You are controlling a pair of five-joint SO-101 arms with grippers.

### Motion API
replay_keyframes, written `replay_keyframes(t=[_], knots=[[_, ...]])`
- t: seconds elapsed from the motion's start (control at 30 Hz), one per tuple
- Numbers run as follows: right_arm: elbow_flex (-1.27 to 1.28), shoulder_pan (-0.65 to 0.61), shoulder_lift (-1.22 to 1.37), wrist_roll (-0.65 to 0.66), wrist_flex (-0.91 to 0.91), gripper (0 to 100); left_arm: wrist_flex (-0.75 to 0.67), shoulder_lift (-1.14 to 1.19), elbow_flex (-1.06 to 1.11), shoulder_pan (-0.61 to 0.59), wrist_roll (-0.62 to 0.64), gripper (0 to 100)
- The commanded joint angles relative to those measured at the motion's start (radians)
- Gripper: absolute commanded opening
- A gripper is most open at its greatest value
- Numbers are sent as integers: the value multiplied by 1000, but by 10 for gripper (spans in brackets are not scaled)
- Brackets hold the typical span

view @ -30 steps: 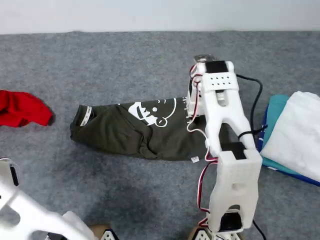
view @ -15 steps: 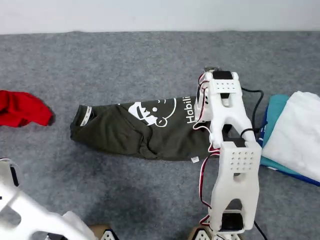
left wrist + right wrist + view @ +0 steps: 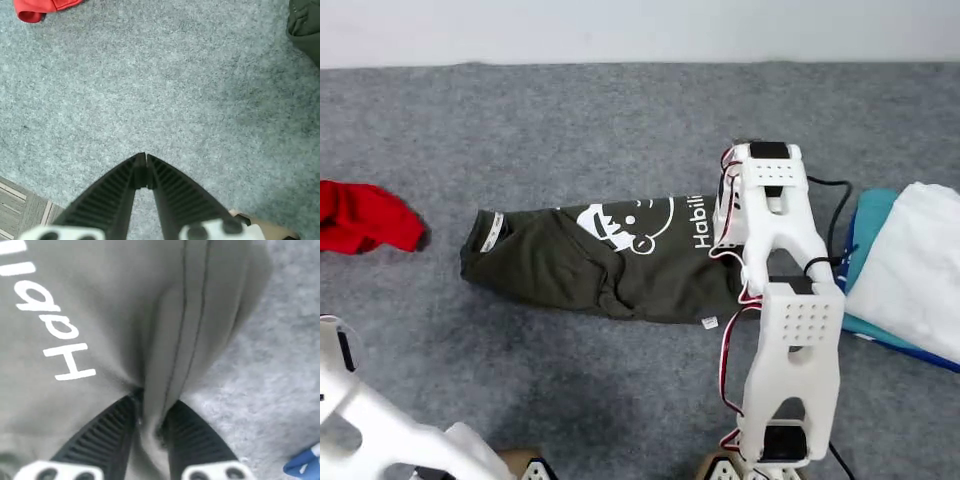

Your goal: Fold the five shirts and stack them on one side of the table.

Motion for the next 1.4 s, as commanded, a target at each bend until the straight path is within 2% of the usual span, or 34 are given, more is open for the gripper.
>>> replay_keyframes(t=[0.0, 0.3, 0.43, 0.7, 0.97, 1.07, 1.37], knots=[[-12, 41, -116, 86, 22, 9, 21, -23, -36, 8, 2, 7], [-12, 248, -173, 385, 21, 9, 21, -23, -38, 8, 0, 7], [-14, 271, -174, 462, 41, 9, 21, -23, -36, 8, 0, 7], [-181, 131, -180, 519, 209, 9, 20, -23, -38, 9, 0, 7], [-169, -54, -380, 512, 208, 9, 20, -23, -38, 9, -2, 7], [-169, -133, -440, 466, 206, 9, 20, -23, -38, 9, -2, 7], [-170, -417, -446, 459, 143, 9, -23, -23, -30, 8, 5, 7]])
